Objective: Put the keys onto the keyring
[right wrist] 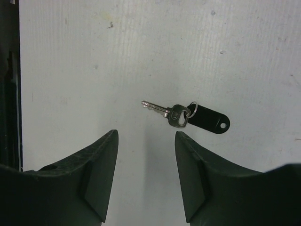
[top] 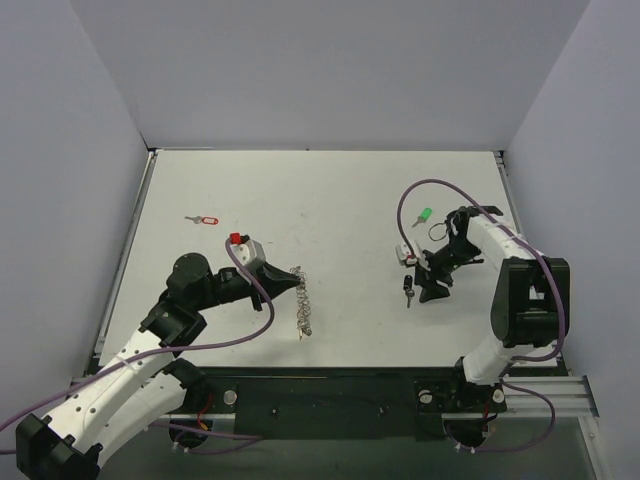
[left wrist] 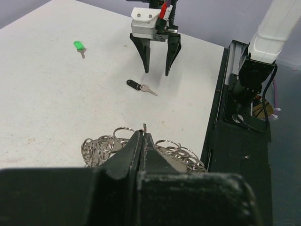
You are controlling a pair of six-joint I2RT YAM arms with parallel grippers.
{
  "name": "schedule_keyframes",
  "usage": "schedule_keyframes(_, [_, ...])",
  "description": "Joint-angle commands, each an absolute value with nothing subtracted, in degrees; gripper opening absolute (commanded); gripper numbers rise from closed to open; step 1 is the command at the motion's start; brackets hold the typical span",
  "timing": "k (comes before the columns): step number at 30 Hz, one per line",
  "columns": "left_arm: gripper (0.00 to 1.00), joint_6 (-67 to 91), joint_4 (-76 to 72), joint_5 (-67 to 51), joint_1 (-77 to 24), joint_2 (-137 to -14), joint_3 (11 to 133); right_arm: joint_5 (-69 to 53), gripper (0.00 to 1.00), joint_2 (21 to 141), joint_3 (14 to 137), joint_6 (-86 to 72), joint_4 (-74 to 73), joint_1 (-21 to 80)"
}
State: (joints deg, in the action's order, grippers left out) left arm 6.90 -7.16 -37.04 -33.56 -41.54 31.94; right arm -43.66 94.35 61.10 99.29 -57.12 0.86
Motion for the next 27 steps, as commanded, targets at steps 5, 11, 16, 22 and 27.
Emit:
schedule_keyframes(5, [0.0, 5.8, -8.96, -37.53, -32.52, -41.57, 35.68, -33.58, 0.5, 86.67, 54.24, 82.71, -39.91, 6.24])
schedule_keyframes(11, [0.0, 6.42, -9.76, -38.14, -32.08, -41.48, 35.42, -31.12, 0.49, 84.99, 51.07, 79.98, -34.37, 7.9])
schedule_keyframes(16, [0.0, 6.77, -10.11, -38.67, -31.9, -41.75, 35.42, -28.83, 0.4, 86.39, 51.15, 80.86, -34.19, 10.19])
schedule_keyframes(22, [0.0, 6.94, -10.28, -38.85, -31.9, -41.66, 35.42, -28.83, 0.38, 87.45, 51.77, 81.38, -34.89, 11.34])
schedule_keyframes(27, [0.0, 6.94, -10.28, -38.93, -31.82, -41.4, 35.33, -26.46, 0.34, 89.38, 52.38, 81.04, -35.16, 13.71])
